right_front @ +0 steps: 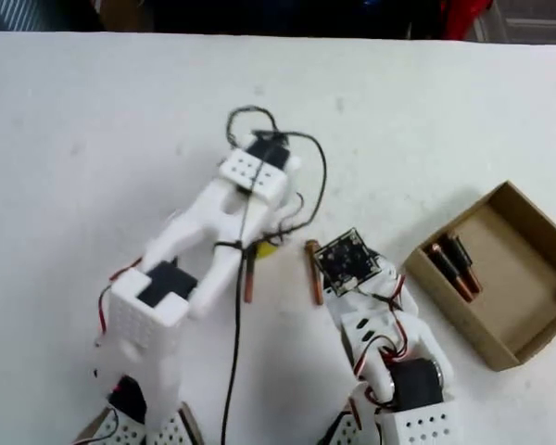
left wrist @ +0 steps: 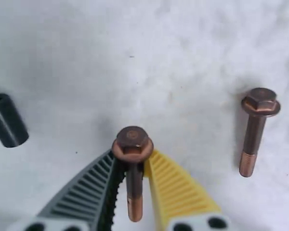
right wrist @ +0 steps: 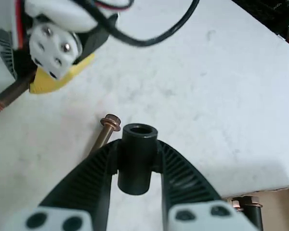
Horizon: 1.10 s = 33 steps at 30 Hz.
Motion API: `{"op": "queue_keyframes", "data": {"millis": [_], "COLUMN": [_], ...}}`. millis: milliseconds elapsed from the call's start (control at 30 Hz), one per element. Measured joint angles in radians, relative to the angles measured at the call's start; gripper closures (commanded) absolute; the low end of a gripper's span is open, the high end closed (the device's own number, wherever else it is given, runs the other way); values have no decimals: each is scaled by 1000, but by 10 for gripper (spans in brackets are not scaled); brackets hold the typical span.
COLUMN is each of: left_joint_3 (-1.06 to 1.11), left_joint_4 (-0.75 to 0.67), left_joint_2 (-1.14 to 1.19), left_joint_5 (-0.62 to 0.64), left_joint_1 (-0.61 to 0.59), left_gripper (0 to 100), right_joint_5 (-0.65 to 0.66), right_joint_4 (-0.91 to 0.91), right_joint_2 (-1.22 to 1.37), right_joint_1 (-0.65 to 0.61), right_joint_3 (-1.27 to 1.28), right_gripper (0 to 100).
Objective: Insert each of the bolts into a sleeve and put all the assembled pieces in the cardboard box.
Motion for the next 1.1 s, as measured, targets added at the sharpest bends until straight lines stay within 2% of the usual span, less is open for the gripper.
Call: {"op": "queue_keyframes", "data": {"millis": [233,333,533,733,967,1100], "left_joint_3": [-77,-77,-77,-77,-77,-12], "left_joint_4": [112,133,141,141,141,141], "left_joint_2": [-81,-103,-107,-107,-112,-209], "left_joint_5": [-109,-195,-362,-423,-430,-454], "left_joint_1": [-87,-121,-172,-201,-199,-199], "left_gripper": [977,978,979,980,980,980], "right_joint_5": [2,2,-2,-91,-158,-213], "right_joint_4": [-2,-14,-83,-140,-169,-219], "right_joint_2": [0,0,0,0,0,0], "right_joint_1": [0,-8,-107,-166,-278,-324], "right_joint_3": [3,29,101,124,124,124], "right_gripper": [981,981,981,981,982,982]}}
